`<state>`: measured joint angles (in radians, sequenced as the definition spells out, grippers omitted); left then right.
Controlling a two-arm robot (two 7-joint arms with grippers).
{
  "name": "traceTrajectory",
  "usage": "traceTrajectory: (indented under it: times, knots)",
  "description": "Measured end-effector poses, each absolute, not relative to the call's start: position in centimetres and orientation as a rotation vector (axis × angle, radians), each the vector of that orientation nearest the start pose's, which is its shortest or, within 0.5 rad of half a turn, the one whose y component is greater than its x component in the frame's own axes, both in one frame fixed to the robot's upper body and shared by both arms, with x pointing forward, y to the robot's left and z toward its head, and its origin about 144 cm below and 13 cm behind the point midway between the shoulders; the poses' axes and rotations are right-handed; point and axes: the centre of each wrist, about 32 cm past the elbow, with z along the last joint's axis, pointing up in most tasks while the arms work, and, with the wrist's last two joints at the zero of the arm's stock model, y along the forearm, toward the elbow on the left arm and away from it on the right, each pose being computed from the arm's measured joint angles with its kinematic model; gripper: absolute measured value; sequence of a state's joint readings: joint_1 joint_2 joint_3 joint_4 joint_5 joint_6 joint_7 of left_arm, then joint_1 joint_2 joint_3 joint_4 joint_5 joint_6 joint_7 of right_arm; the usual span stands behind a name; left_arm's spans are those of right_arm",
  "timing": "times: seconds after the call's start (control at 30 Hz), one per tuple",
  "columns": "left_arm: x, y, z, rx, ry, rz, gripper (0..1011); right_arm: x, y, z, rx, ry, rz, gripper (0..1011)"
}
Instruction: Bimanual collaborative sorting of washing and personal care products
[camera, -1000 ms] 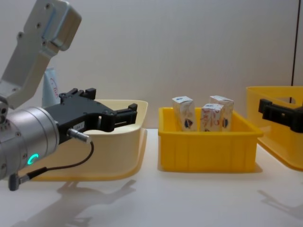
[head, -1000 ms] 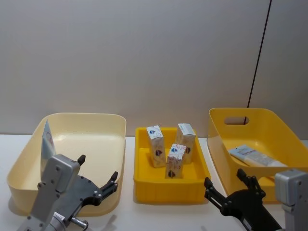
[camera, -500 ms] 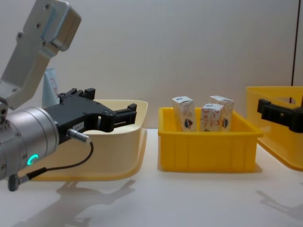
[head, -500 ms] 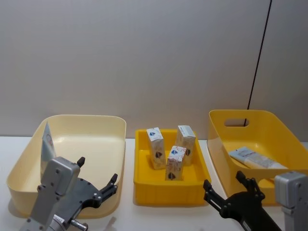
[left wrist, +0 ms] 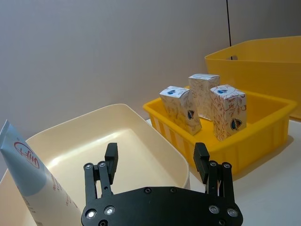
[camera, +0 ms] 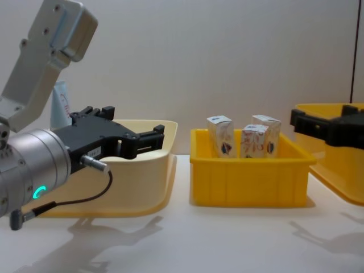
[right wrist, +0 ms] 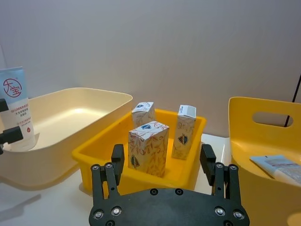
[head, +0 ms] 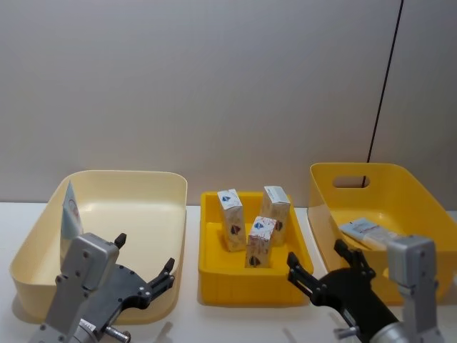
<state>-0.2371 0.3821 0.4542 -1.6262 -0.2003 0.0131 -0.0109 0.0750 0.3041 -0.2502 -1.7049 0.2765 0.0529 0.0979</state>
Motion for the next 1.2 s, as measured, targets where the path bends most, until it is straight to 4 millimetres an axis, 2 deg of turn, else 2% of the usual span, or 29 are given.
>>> traceTrajectory:
  times: [0.6, 0.93, 1.2]
  knots:
    - [49.2, 19.8, 120.4, 0.061, -0.267, 1.124, 1003, 51.5, -19.8, 120.6, -0.027, -0.045, -1.187, 1001]
    - [49.2, 19.8, 120.4, 0.061, -0.267, 1.124, 1003, 54.0, -18.0, 120.3, -0.074, 0.002, -1.202, 1001]
    - [49.2, 19.8, 120.4, 0.061, -0.267, 1.124, 1003, 55.2, -16.8, 119.7, -0.101, 0.035, -1.223, 1000]
